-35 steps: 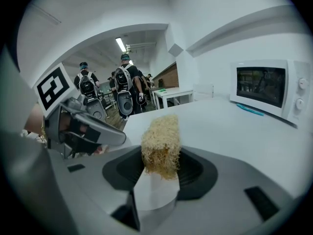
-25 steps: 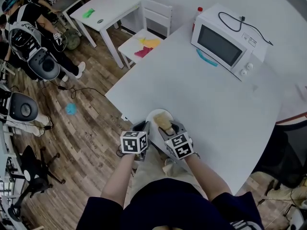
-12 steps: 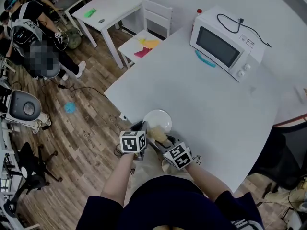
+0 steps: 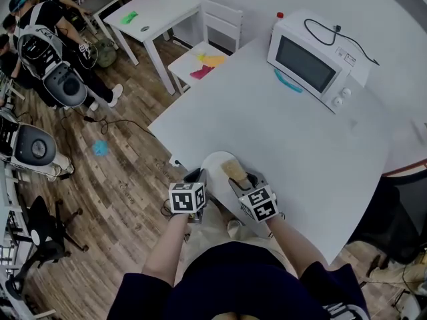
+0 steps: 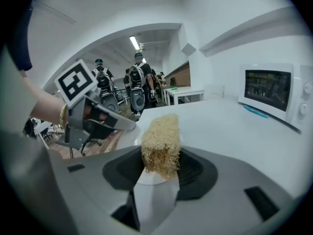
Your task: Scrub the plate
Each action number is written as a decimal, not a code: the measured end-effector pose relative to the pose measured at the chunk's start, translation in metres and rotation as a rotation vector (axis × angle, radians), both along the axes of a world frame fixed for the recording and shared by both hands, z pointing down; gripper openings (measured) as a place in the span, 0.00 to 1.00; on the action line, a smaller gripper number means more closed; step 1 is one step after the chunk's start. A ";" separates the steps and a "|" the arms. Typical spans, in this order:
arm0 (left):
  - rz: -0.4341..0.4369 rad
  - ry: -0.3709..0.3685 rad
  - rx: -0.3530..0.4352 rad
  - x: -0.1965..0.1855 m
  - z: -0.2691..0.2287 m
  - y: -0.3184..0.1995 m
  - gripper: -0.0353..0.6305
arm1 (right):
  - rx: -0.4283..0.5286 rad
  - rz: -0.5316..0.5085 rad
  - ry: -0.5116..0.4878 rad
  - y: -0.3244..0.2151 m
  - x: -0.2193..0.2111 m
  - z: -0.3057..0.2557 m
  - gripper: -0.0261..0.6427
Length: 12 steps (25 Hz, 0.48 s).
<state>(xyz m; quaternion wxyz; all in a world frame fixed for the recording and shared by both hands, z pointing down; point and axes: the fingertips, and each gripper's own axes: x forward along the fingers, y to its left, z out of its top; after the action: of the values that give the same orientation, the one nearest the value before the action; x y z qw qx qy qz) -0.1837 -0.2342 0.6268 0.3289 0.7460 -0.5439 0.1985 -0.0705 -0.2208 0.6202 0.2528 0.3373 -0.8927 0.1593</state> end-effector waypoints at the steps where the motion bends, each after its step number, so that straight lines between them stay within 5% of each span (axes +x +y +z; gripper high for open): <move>1: 0.004 -0.003 0.002 0.000 0.000 0.000 0.13 | 0.004 0.014 0.009 -0.008 0.004 0.000 0.31; 12: 0.012 -0.011 0.001 -0.001 0.000 0.001 0.13 | -0.033 0.008 0.078 -0.012 0.007 0.020 0.31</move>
<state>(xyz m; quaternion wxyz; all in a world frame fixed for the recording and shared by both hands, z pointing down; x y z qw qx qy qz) -0.1847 -0.2330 0.6271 0.3245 0.7484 -0.5411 0.2044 -0.0639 -0.2332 0.6405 0.2921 0.3425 -0.8782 0.1616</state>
